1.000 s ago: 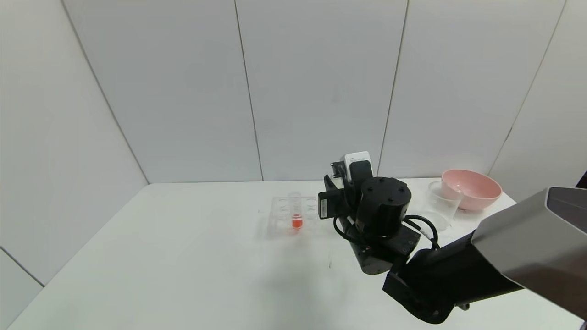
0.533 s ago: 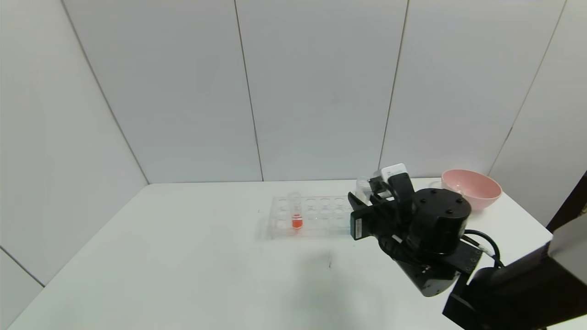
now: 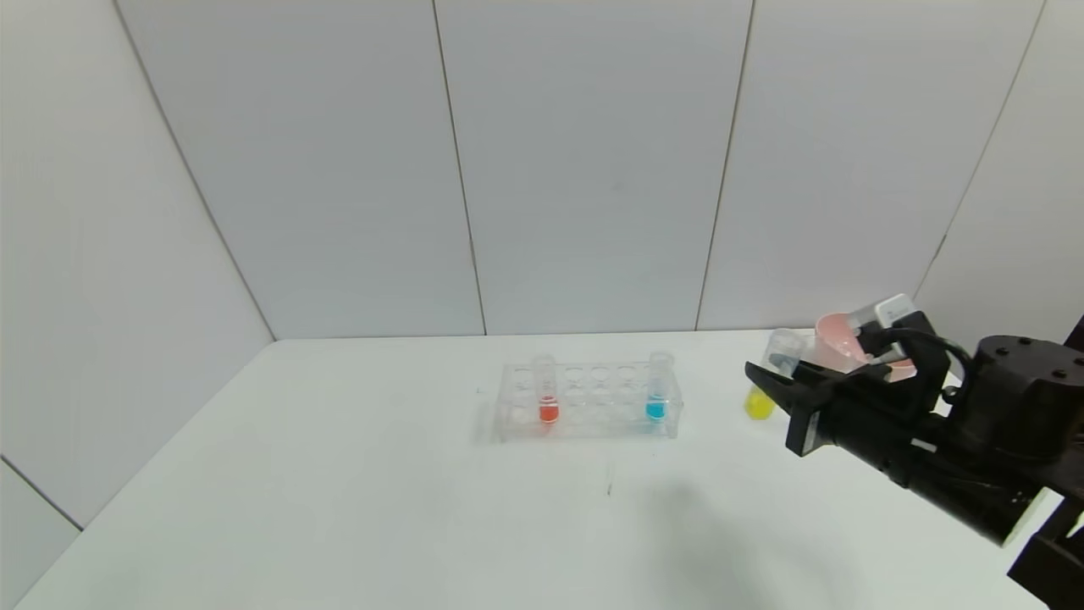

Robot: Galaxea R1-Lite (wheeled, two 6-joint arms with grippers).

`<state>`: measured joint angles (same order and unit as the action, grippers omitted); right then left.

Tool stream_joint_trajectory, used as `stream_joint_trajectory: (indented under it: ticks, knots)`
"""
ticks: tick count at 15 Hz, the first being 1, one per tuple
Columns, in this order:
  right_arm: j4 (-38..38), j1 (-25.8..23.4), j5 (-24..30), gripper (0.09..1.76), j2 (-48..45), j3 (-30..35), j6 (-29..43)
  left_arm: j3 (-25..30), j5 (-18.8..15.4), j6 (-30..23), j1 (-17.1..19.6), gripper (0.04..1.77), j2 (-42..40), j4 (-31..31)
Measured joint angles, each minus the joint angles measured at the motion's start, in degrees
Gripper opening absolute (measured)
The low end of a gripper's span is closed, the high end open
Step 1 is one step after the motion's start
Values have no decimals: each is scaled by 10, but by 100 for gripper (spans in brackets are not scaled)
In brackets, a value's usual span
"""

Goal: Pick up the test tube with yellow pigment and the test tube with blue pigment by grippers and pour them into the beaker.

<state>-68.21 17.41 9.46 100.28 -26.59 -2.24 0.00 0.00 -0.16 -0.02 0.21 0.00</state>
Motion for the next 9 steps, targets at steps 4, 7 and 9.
stream_joint_trajectory:
  ticks: [4,7,9]
  knots:
    - [37,-152,181,52,-15,4,-63,0,0,0,0,176,0,0]
    - [113,-235,258,52,-12,-53,-107,0,0,0,0,176,0,0]
    - [171,-262,283,52,-6,-108,-113,0,0,0,0,176,0,0]
